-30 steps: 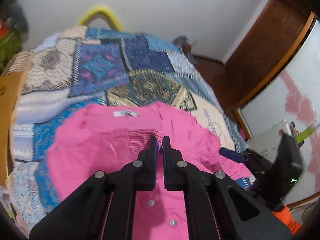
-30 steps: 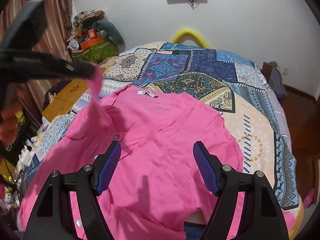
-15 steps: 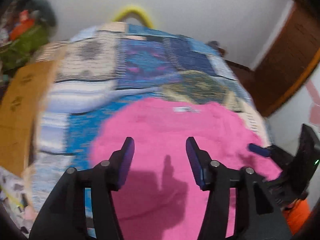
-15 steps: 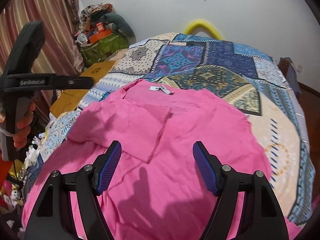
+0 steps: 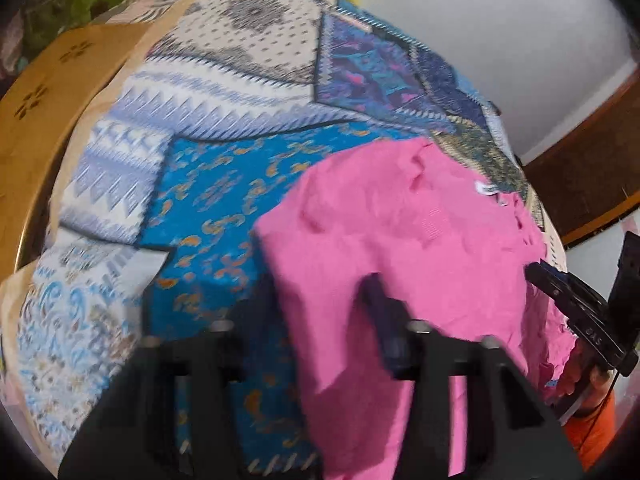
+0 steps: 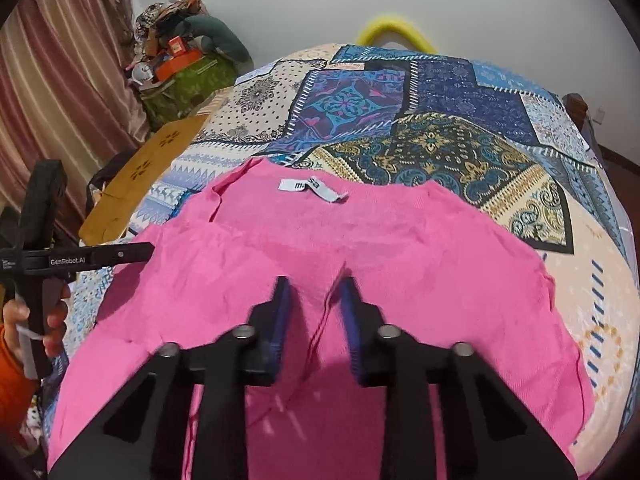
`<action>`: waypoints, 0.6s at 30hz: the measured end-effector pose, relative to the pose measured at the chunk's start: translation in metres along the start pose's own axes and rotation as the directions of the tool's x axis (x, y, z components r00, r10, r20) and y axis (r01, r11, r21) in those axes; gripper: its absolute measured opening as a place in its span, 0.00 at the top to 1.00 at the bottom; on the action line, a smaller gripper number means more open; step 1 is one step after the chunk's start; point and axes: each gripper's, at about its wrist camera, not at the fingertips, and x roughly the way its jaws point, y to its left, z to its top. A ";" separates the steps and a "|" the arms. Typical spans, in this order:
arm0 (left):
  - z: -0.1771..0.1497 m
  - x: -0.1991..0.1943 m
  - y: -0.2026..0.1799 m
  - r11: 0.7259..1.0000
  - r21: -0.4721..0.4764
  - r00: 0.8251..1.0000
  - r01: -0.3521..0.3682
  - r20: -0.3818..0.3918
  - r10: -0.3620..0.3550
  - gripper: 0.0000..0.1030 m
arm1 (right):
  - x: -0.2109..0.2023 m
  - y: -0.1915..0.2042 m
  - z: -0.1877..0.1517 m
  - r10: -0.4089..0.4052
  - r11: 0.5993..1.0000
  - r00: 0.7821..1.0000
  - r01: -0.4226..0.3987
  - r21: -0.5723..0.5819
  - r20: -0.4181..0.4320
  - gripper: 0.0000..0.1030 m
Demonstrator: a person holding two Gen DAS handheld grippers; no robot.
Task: Fold small clothes
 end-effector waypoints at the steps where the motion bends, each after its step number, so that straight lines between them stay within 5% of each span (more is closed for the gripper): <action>1: 0.001 0.000 -0.005 1.000 0.025 1.000 -0.007 0.010 0.007 0.82 | 0.000 0.001 0.000 0.000 1.000 1.000 0.000 -0.008 0.001 0.93; 2: 0.001 -0.002 -0.010 0.999 0.047 1.000 -0.008 0.020 0.007 0.90 | 0.001 0.003 0.001 -0.004 1.000 1.000 0.004 -0.020 0.002 0.93; 7: -0.002 -0.016 -0.017 0.975 0.122 0.978 -0.187 0.119 0.173 0.93 | -0.003 0.003 0.002 -0.062 0.997 0.998 0.062 -0.041 0.022 0.97; 14: -0.010 -0.022 -0.014 0.970 0.120 0.975 -0.209 0.096 0.198 0.93 | -0.010 -0.001 0.000 -0.076 0.997 0.997 0.076 -0.013 -0.013 0.96; 18: -0.017 -0.051 -0.025 0.981 0.105 0.982 -0.161 0.117 0.149 0.87 | -0.039 -0.002 -0.005 -0.102 0.995 0.995 0.102 -0.008 0.007 0.67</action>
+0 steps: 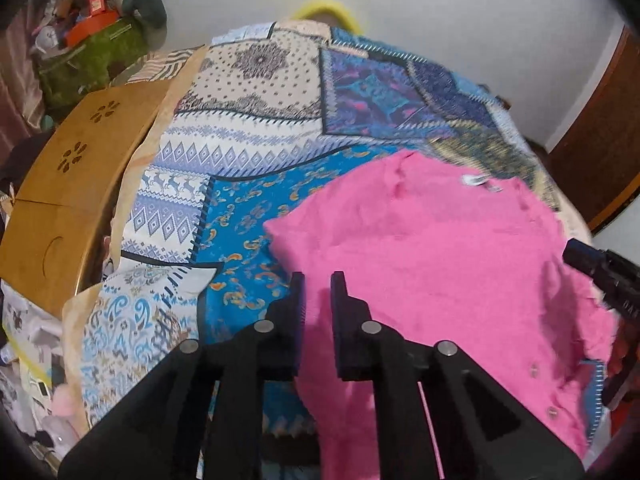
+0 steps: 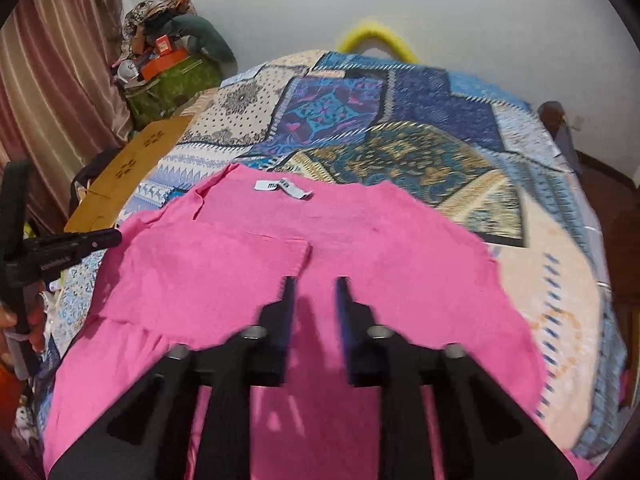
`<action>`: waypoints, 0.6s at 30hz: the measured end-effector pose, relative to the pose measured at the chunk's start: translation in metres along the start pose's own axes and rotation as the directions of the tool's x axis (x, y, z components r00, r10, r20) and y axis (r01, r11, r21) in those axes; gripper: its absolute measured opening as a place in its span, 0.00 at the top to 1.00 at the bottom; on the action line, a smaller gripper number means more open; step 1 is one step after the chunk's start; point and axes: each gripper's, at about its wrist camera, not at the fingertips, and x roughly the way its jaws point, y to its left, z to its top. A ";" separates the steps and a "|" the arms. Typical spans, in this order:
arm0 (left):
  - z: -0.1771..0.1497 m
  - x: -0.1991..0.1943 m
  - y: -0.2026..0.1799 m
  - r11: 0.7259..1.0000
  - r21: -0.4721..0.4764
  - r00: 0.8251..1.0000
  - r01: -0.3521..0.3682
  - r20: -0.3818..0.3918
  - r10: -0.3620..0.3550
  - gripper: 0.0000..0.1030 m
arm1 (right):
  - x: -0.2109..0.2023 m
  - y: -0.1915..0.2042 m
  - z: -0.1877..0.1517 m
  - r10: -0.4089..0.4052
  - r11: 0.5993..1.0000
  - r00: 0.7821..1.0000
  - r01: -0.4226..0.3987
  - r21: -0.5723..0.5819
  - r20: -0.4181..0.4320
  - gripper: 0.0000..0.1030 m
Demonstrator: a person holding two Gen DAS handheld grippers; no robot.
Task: Fold small clothes
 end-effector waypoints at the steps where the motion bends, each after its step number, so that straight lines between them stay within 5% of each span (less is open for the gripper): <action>1: -0.001 -0.007 -0.004 1.000 0.009 1.000 -0.001 0.005 0.001 0.85 | -0.010 -0.001 -0.002 -0.013 1.000 1.000 0.013 -0.004 0.014 0.59; 5: -0.008 -0.043 -0.027 0.998 0.063 0.998 -0.023 0.060 0.019 0.64 | -0.057 -0.010 -0.017 -0.062 0.998 0.996 0.063 -0.010 0.071 0.53; 11: -0.034 -0.078 -0.066 0.994 0.104 0.996 0.011 0.088 -0.021 0.47 | -0.117 -0.042 -0.054 -0.150 0.989 0.982 0.147 0.033 0.111 0.50; 18: -0.071 -0.069 -0.102 0.986 0.164 0.999 0.026 0.025 -0.031 0.46 | -0.151 -0.103 -0.118 -0.281 0.950 0.958 0.270 0.156 0.052 0.50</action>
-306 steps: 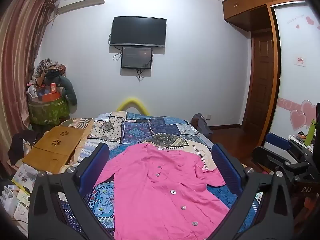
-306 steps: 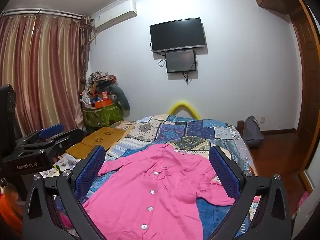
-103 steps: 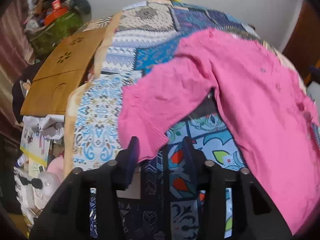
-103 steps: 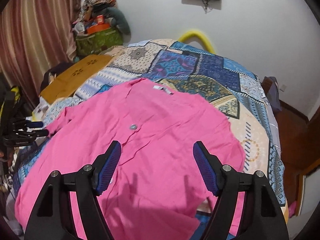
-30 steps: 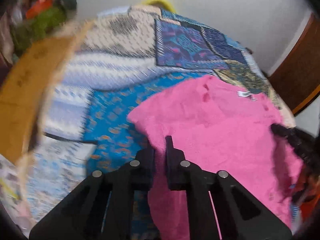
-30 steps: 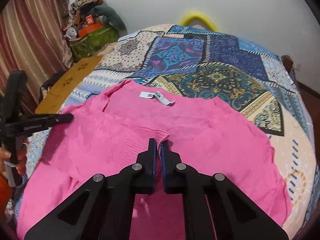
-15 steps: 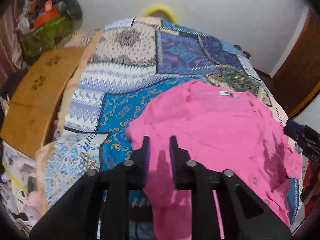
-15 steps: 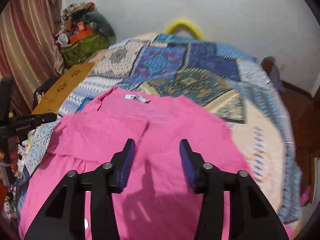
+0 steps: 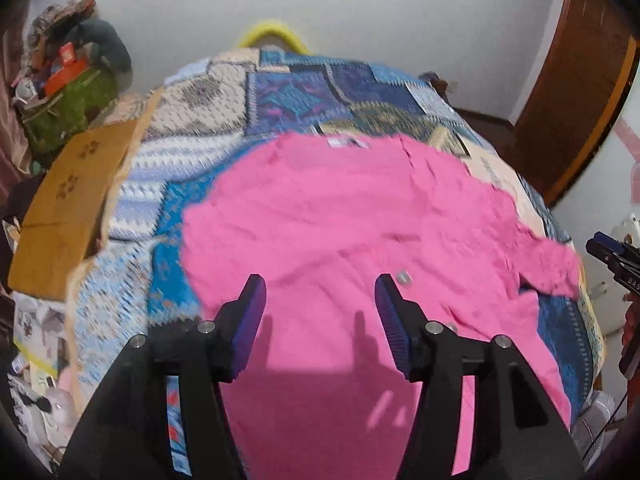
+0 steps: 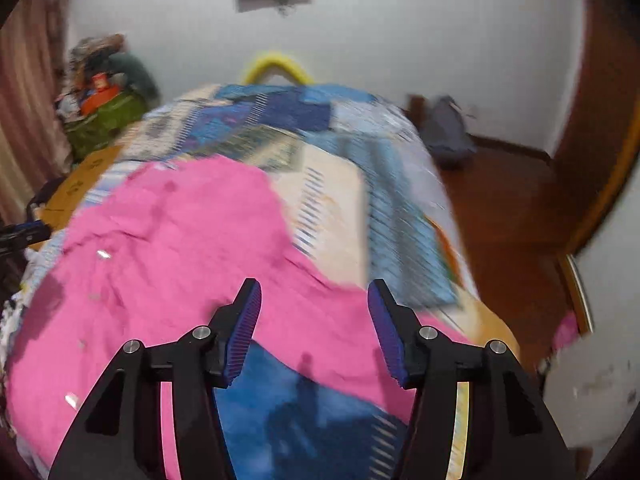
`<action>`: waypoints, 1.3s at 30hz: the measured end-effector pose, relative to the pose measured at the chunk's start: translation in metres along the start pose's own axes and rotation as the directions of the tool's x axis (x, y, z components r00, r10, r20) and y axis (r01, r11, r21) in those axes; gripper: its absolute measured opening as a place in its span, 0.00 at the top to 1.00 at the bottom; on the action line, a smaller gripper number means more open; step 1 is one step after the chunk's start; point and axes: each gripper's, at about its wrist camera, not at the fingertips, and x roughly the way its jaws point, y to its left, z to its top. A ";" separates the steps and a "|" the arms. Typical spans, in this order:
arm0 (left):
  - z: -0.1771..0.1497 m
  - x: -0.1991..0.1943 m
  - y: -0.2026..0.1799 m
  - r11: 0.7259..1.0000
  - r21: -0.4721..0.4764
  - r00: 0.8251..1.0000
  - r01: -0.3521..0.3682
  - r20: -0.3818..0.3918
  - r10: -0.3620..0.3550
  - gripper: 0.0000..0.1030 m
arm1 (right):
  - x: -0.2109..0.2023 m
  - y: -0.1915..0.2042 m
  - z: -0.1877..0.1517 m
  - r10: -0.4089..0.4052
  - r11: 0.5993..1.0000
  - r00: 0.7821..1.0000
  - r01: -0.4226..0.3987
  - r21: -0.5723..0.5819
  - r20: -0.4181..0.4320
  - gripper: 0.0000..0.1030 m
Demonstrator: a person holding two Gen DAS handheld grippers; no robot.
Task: Fold small clothes
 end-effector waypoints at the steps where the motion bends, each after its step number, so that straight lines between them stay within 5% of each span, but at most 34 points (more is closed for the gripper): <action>1: -0.005 0.005 -0.004 1.000 -0.002 1.000 0.002 -0.015 -0.002 0.46 | 0.000 -0.011 -0.007 -0.019 1.000 1.000 0.019 0.019 -0.012 0.50; 7: -0.021 0.028 -0.017 1.000 0.001 0.997 -0.016 -0.077 0.016 0.46 | 0.013 -0.070 -0.043 -0.094 0.983 0.992 0.107 0.146 -0.089 0.50; 17: -0.021 0.043 -0.034 0.998 0.050 0.995 -0.043 -0.093 0.047 0.46 | 0.057 -0.108 -0.050 -0.035 0.943 0.990 0.077 0.325 -0.133 0.52; 23: -0.022 0.044 -0.039 0.995 0.081 0.995 -0.061 -0.080 0.067 0.46 | 0.048 -0.100 -0.049 -0.074 0.966 0.991 0.099 0.239 -0.111 0.92; 32: -0.015 0.025 -0.036 0.996 0.072 0.999 -0.048 -0.022 0.050 0.46 | -0.003 -0.079 -0.021 -0.064 0.988 0.998 0.065 0.142 -0.012 0.97; 39: -0.008 0.006 -0.019 0.999 0.037 0.999 -0.029 0.024 0.028 0.46 | -0.038 -0.005 0.038 0.050 0.999 0.993 -0.050 -0.005 0.106 0.97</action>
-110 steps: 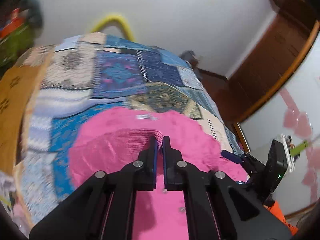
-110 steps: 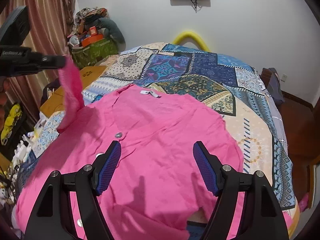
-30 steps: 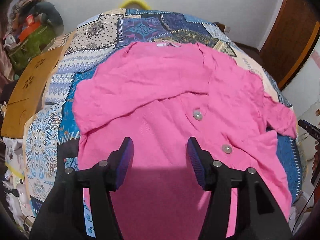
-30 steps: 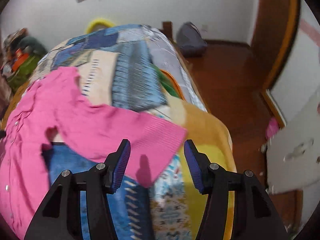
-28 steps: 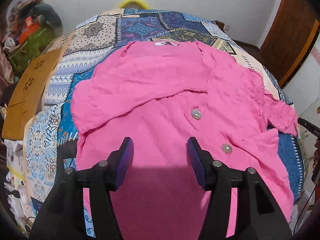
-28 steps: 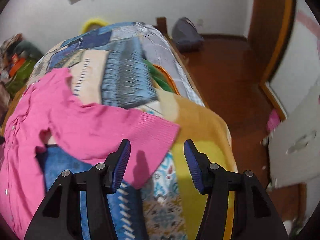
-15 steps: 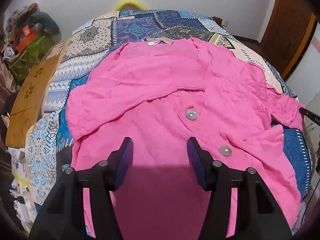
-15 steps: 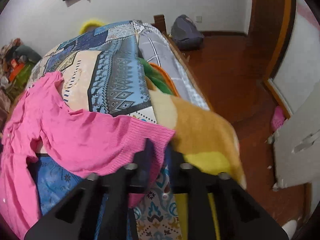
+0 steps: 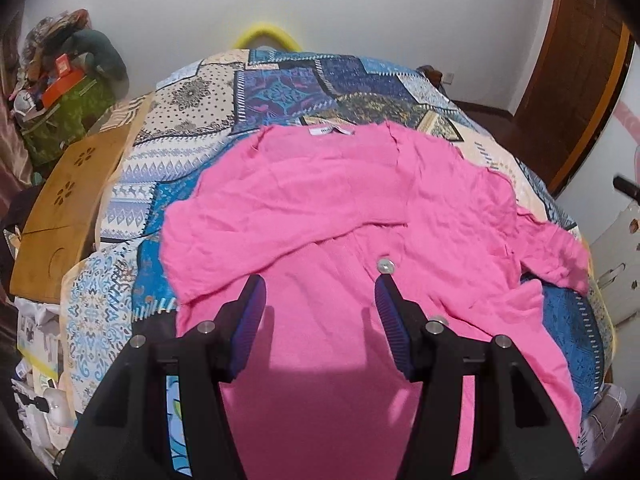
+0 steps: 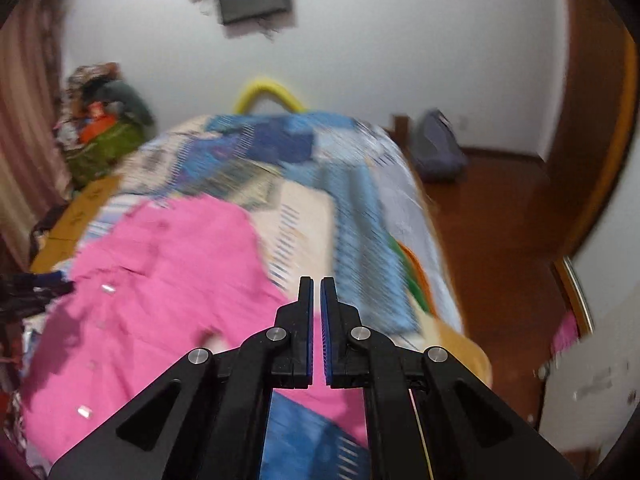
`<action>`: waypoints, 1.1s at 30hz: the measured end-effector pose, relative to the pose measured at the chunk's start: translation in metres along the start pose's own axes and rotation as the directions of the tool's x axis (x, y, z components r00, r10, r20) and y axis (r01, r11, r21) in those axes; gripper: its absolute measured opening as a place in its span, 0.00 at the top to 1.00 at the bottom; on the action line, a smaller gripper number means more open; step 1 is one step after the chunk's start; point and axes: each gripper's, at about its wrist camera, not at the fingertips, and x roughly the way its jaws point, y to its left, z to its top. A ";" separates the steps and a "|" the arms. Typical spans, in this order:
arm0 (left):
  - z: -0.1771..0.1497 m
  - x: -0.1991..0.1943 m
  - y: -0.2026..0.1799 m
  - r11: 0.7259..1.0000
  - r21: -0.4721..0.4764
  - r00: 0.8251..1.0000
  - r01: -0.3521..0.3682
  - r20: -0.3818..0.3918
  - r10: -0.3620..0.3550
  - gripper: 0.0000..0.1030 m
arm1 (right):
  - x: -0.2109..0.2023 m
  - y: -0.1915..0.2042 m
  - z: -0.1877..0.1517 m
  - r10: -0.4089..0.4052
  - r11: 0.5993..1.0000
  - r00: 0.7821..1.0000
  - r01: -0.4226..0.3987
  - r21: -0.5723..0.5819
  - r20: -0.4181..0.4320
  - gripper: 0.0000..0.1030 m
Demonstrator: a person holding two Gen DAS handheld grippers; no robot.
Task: Fold small clothes
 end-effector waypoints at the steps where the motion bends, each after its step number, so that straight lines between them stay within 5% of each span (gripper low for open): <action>1: 0.000 -0.002 0.003 1.000 -0.004 1.000 -0.001 0.004 0.001 0.46 | -0.002 0.016 0.010 0.013 0.999 1.000 -0.012 -0.035 0.014 0.97; 4: -0.001 -0.007 0.013 1.000 -0.019 1.000 0.005 0.017 -0.005 0.46 | 0.000 0.038 0.019 0.012 0.998 0.999 -0.009 -0.062 0.053 0.97; 8: -0.004 -0.010 0.022 0.999 -0.033 1.000 0.002 0.017 -0.002 0.45 | 0.024 0.033 0.004 0.010 1.000 1.000 -0.010 0.004 -0.003 0.92; 13: -0.007 -0.005 0.029 0.998 -0.055 1.000 0.007 0.004 -0.007 0.44 | 0.048 -0.002 -0.036 -0.073 0.995 0.992 0.079 0.057 -0.104 0.60; 21: -0.003 0.014 0.006 0.999 -0.032 0.999 0.002 -0.033 -0.003 0.44 | 0.059 -0.088 -0.078 -0.159 0.960 0.964 0.202 0.196 -0.215 0.60; 29: 0.002 0.025 -0.029 0.999 0.036 0.999 0.013 -0.050 -0.011 0.44 | 0.075 -0.110 -0.098 -0.089 0.949 0.967 0.155 0.273 -0.239 0.60; 33: 0.004 0.025 -0.038 0.998 0.057 0.999 0.012 -0.045 -0.009 0.44 | 0.071 -0.109 -0.103 -0.054 0.948 0.975 0.118 0.296 -0.216 0.81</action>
